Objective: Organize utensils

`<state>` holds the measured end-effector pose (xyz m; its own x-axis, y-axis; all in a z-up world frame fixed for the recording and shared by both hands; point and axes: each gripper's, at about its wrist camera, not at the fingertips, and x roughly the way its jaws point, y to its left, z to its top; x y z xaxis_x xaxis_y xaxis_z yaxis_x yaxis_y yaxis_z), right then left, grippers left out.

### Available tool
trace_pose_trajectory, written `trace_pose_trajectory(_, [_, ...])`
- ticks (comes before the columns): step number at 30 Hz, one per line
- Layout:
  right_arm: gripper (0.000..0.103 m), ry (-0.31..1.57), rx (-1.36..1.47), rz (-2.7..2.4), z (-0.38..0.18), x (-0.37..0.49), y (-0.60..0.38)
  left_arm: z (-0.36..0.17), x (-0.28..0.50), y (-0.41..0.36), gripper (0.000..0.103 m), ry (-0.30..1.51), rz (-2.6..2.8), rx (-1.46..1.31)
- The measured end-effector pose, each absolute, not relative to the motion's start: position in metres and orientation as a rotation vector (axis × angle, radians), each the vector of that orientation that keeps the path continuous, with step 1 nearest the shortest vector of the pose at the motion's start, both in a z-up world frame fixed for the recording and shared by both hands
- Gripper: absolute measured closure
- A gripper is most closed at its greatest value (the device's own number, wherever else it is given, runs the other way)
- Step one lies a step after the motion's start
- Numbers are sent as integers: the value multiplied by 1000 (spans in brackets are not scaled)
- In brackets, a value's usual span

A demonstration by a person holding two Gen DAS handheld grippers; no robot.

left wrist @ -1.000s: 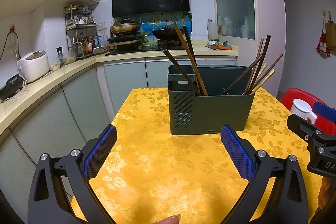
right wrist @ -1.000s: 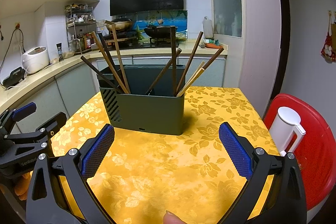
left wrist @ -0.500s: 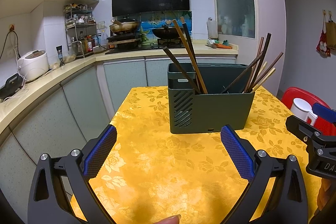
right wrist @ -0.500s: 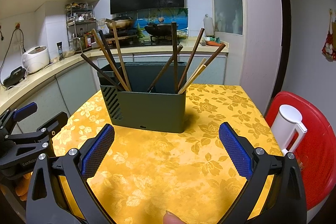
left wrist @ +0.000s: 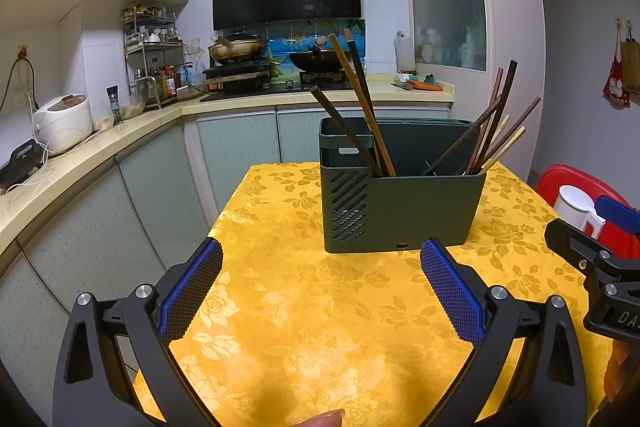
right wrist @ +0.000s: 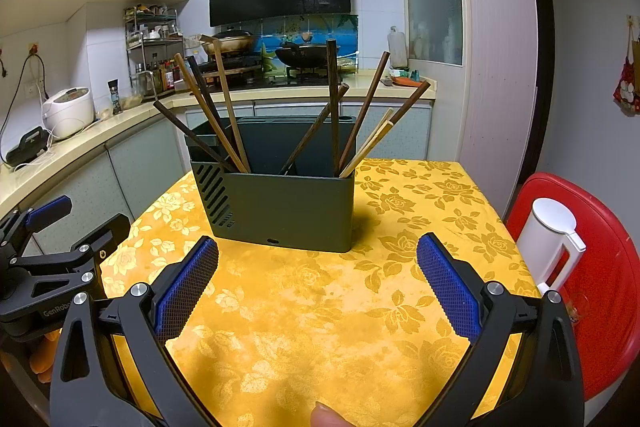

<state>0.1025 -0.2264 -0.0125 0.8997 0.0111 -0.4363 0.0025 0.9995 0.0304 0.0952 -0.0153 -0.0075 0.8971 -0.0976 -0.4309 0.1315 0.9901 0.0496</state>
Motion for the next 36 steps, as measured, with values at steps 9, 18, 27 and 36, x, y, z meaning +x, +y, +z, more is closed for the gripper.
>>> trace_pose_trajectory(9, [7, 451, 30, 4, -13, 103, -227, -9, 95, -15, 7, 442, -118, 75])
trace_pose_trajectory(18, [7, 451, 30, 5, -13, 103, -226, -10, 95, -15, 7, 443, -117, 77])
trace_pose_trajectory(27, [7, 450, 30, 4, -13, 102, -226, -10, 95, -14, 7, 442, -117, 76])
trace_pose_trajectory(36, [7, 451, 30, 4, -13, 103, -226, -11, 95, -13, 7, 442, -114, 72])
